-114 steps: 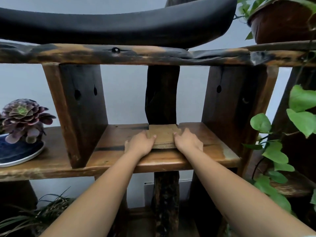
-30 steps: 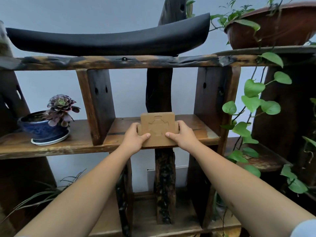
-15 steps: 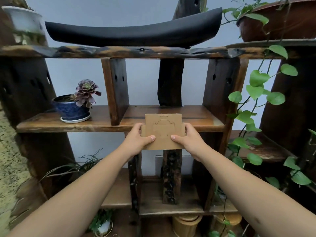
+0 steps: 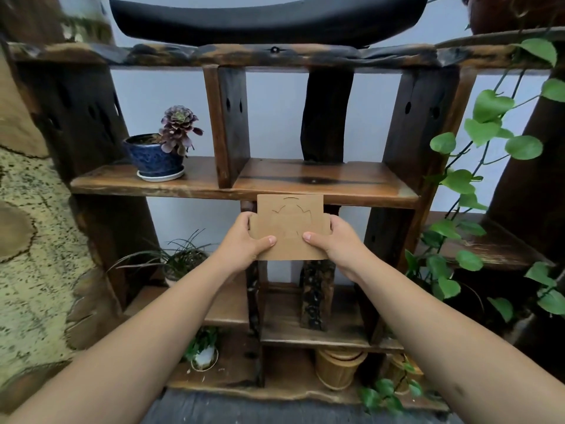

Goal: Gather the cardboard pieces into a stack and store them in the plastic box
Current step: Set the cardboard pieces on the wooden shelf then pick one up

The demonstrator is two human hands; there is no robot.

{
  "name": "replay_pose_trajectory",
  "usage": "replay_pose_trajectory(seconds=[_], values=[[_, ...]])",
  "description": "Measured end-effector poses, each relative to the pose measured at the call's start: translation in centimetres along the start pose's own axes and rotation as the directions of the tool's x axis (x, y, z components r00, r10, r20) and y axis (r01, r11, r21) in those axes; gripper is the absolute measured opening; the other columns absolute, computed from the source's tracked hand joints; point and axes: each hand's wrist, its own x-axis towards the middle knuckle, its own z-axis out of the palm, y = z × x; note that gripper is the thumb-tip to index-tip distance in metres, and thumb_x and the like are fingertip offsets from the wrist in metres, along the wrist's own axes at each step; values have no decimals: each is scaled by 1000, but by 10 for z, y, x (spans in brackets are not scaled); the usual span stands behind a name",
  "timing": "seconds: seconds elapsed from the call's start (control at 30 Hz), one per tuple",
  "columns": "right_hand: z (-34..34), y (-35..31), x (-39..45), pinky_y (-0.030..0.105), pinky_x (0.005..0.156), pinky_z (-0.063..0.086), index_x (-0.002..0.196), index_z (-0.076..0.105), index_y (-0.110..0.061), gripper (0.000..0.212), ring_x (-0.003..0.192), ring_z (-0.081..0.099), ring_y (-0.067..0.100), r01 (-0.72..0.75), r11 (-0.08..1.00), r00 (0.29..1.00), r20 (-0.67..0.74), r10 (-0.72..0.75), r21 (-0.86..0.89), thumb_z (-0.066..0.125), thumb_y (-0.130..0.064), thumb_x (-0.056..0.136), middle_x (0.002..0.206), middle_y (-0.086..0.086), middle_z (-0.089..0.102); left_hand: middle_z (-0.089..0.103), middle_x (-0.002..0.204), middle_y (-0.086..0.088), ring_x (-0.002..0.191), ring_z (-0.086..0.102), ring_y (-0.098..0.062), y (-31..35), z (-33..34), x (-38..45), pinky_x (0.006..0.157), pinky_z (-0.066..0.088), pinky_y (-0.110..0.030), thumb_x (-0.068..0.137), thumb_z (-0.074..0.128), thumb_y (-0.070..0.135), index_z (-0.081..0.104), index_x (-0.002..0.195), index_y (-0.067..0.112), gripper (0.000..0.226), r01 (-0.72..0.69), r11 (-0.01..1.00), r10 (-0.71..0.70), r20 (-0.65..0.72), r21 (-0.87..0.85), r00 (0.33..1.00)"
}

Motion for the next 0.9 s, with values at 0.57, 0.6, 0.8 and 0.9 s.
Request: replay_pose_trajectory(seconds=[0.57,0.6,0.8,0.9], values=[[86,20,-23,39,91,52,123,54,-19,46,105,61,16,-52,993,973,217,74,-106,75,-29,82,117,-3,64,60,108,2,96,58,-14,-46,-49,-74,76,44,-26,75,79,23,48,116,14,52,228,962,-183,-263,151,947],[97,22,-25,41,92,52,123,54,-20,47,106,61,16,-57,992,969,233,82,-111,75,-30,82,117,-3,64,59,107,3,95,57,-13,-50,-55,-81,74,43,-26,75,79,23,48,115,15,51,237,958,-186,-280,159,942],[160,21,-40,45,94,51,115,55,-23,45,106,61,19,-54,985,945,312,103,-164,78,-33,78,115,-2,65,59,108,0,98,55,-18,-77,-104,-122,82,45,-34,76,78,24,47,113,15,50,298,935,-210,-374,193,903],[197,13,-52,45,94,50,114,56,-24,44,104,61,18,-33,980,935,340,100,-196,78,-34,77,113,-4,65,60,106,-1,98,56,-20,-86,-134,-145,83,46,-37,76,77,23,47,110,15,47,331,921,-223,-414,208,882]])
